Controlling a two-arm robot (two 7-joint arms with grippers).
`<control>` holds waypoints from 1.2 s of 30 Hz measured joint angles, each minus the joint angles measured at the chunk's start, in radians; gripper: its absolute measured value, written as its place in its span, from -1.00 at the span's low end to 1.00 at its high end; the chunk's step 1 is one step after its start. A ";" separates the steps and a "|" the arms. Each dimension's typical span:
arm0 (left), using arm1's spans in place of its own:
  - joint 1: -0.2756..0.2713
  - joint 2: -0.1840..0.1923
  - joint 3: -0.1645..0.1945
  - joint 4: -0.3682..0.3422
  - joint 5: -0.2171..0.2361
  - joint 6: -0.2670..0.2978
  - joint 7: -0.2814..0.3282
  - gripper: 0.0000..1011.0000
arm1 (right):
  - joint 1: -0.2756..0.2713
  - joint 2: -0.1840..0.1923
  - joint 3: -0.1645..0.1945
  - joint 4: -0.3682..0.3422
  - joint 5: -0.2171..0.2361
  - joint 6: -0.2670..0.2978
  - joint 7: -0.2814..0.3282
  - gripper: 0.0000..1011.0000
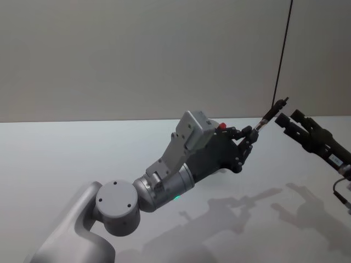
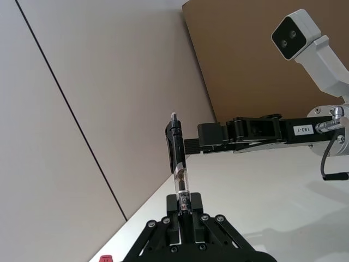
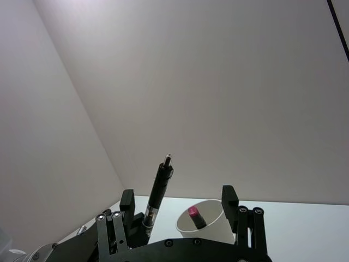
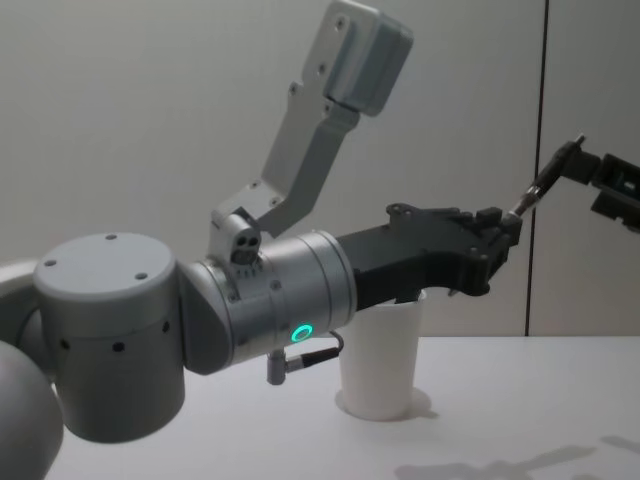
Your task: Place the pen into the pen holder.
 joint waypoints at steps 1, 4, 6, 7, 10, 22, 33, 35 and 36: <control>0.000 0.000 0.000 0.000 0.000 0.000 0.000 -0.73 | 0.001 0.000 -0.001 0.001 0.000 0.000 0.000 0.98; 0.000 0.000 0.000 0.000 0.000 0.000 0.000 -0.73 | 0.003 -0.001 -0.002 0.004 0.002 0.000 0.001 0.98; 0.000 0.000 0.000 0.000 0.000 0.000 0.000 -0.73 | 0.004 -0.001 -0.003 0.004 0.002 0.001 0.001 0.98; 0.000 0.000 0.000 0.000 0.000 0.000 0.000 -0.73 | 0.004 0.000 -0.004 0.005 0.002 0.001 0.001 0.98; 0.000 0.000 0.000 0.000 0.000 0.000 0.000 -0.73 | 0.006 0.000 -0.005 0.006 0.002 0.001 0.001 0.98; 0.000 0.000 0.000 0.000 0.000 0.000 0.000 -0.73 | 0.024 -0.007 -0.016 0.025 -0.001 0.005 0.003 0.98; 0.000 0.000 0.000 0.000 0.000 0.000 0.000 -0.73 | 0.028 -0.007 -0.021 0.029 -0.001 0.005 0.004 0.98; 0.000 0.000 0.000 0.000 0.000 0.000 0.000 -0.73 | 0.028 -0.006 -0.021 0.029 -0.001 0.005 0.004 0.98; 0.000 0.000 0.000 0.000 0.000 0.000 0.000 -0.73 | 0.028 -0.006 -0.022 0.029 -0.001 0.005 0.004 0.98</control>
